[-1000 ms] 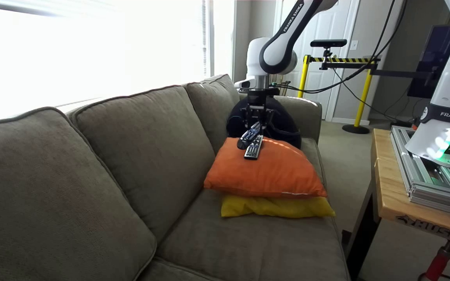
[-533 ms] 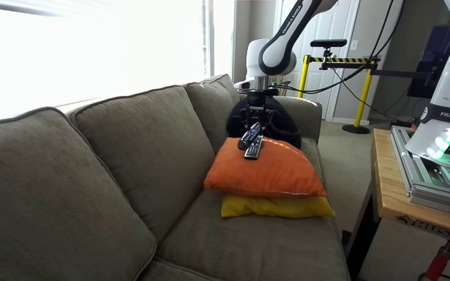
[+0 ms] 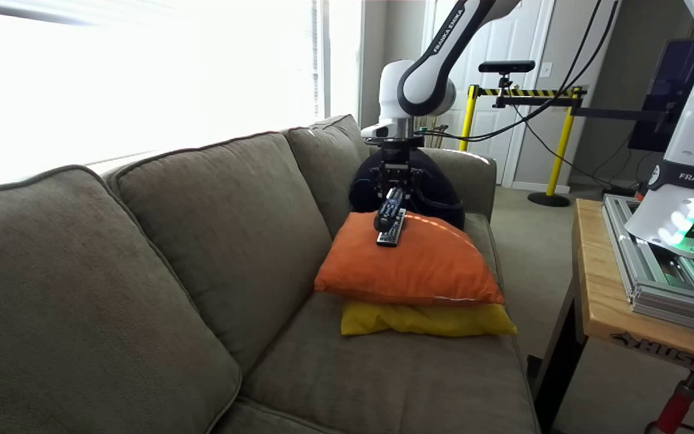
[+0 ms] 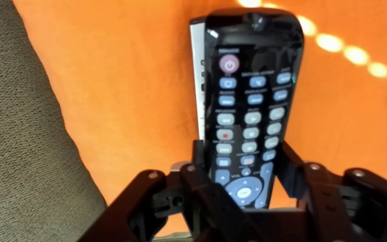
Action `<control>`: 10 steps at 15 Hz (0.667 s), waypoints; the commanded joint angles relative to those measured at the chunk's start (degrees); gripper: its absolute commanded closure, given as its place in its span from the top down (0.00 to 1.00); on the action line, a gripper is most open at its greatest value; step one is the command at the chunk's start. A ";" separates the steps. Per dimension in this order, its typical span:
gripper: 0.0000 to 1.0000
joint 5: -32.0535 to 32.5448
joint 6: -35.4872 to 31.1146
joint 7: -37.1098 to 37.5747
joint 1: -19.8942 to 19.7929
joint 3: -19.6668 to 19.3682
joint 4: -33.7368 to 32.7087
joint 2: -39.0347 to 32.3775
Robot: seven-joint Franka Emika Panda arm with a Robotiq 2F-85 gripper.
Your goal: Put the two remotes parallel to each other
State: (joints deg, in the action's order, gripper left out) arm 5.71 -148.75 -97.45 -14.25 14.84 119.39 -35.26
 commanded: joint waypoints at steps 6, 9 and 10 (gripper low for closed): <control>0.28 -1.54 3.59 -8.17 0.78 -1.70 -5.84 -4.54; 0.28 -1.77 3.06 -9.23 0.59 -1.58 -6.67 -5.77; 0.28 -1.73 3.15 -9.38 0.62 -1.57 -6.96 -6.10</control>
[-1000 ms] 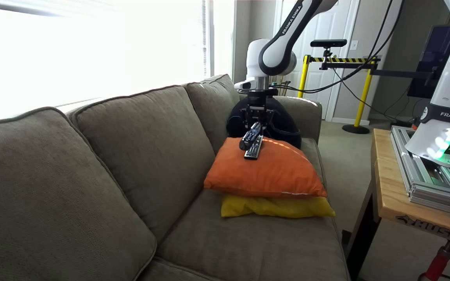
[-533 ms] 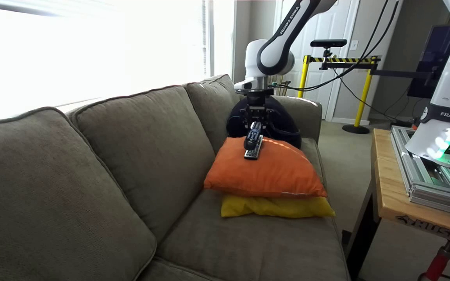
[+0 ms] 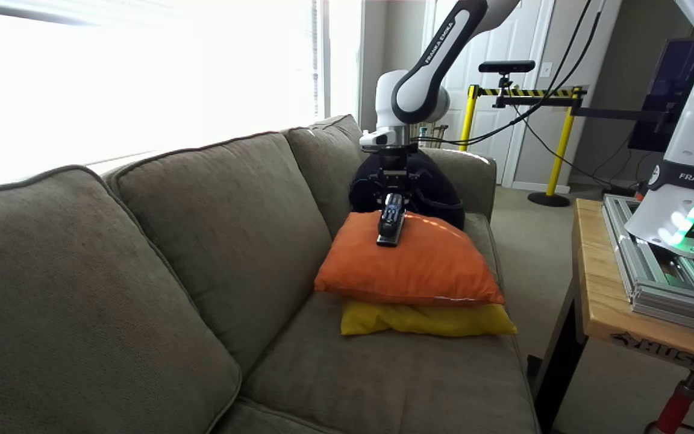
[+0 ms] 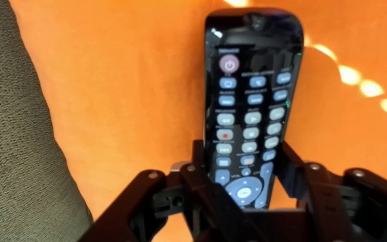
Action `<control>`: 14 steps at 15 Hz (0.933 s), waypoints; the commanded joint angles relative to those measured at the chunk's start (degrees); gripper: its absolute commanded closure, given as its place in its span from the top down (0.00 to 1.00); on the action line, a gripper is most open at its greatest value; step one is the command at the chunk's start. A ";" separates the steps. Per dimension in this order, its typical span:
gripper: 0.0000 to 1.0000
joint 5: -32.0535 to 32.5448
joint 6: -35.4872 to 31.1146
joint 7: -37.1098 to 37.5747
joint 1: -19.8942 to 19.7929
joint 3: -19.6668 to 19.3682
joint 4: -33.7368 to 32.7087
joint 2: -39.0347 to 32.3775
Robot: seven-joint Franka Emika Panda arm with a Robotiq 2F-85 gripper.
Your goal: Put the two remotes parallel to each other
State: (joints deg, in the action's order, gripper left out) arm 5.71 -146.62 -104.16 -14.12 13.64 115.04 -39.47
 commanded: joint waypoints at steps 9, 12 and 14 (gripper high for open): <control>0.28 -1.67 1.34 -3.87 0.72 -0.22 -3.19 -2.95; 0.28 -1.74 0.88 -3.07 1.02 -0.39 -2.12 -1.73; 0.28 -1.64 0.29 -2.40 1.33 -0.65 -1.46 -1.06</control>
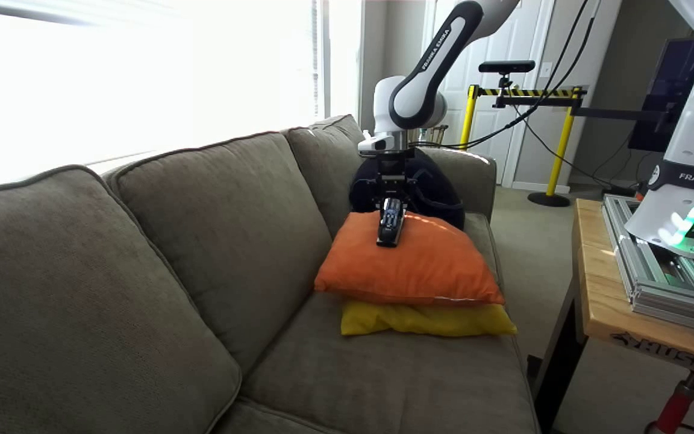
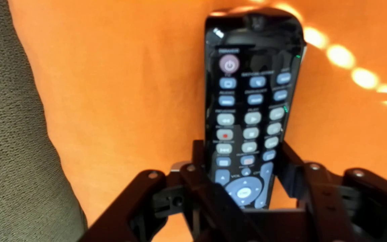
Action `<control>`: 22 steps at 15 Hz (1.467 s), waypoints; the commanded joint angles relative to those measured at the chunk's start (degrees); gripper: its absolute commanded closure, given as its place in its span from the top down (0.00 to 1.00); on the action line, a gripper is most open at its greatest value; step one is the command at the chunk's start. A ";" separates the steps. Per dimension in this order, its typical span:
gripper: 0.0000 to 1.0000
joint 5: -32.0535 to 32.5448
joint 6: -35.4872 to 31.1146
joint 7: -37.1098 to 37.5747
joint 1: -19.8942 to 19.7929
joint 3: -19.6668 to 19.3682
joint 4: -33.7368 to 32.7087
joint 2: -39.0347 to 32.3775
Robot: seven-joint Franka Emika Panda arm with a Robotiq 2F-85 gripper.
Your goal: Put the two remotes parallel to each other
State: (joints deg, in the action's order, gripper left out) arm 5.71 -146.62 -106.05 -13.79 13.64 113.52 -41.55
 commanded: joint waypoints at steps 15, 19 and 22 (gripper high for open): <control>0.28 -4.40 0.52 0.79 0.44 -0.83 3.50 4.20; 0.28 -4.40 0.48 0.90 0.79 -1.19 4.33 4.47; 0.28 -4.50 0.37 0.79 0.70 -1.26 4.62 4.60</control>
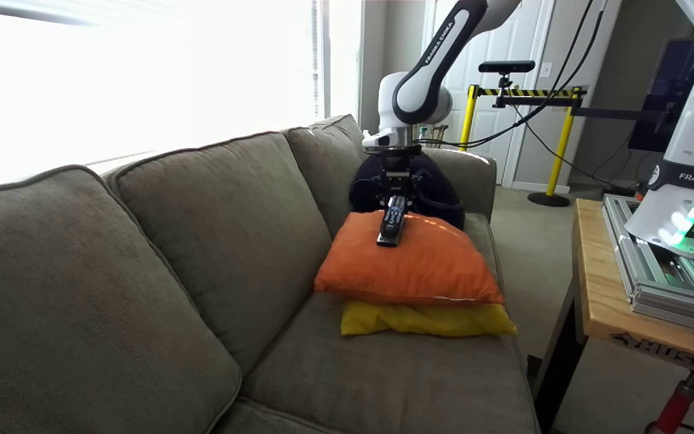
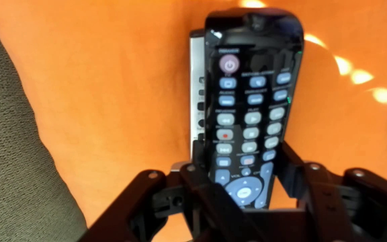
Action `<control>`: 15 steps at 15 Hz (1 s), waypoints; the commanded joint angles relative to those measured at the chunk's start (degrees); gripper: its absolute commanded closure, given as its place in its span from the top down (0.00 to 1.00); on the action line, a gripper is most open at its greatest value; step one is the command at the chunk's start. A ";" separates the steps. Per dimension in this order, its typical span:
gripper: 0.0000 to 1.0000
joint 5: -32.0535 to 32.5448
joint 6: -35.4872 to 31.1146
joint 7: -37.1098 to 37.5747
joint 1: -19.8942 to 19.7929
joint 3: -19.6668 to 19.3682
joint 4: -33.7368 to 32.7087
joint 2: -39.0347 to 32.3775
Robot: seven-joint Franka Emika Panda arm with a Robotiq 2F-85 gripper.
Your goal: Put the two remotes parallel to each other
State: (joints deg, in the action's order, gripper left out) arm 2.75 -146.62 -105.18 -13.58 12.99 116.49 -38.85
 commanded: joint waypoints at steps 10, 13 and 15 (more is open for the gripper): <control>0.28 -1.86 0.23 0.14 0.72 -0.73 1.25 1.58; 0.28 -1.83 0.01 0.22 0.86 -0.78 1.32 1.55; 0.28 -1.88 -0.20 0.37 0.98 -0.79 1.32 1.48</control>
State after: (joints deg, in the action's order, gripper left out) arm 2.34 -146.63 -105.18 -13.41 12.75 116.82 -38.61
